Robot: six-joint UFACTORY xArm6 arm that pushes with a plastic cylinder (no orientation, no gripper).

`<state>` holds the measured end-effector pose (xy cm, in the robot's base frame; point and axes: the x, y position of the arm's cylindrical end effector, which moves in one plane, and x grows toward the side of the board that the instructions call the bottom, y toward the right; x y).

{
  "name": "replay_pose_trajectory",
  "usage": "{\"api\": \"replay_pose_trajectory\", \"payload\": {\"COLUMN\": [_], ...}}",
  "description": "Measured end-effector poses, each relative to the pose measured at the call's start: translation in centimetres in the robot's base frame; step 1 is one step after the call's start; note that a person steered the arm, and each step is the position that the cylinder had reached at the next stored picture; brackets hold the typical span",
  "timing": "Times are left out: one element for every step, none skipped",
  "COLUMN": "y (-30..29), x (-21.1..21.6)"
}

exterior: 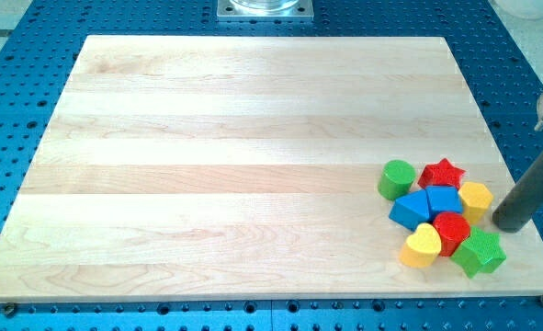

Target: Slightly push the hexagon into the red star

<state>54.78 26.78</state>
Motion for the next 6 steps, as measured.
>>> {"api": "replay_pose_trajectory", "payload": {"y": [-1.2,-2.9,-1.4,0.1,-0.2,-1.1], "x": [-0.7,-1.2,-2.5,-7.1,-11.2,-14.0]}}
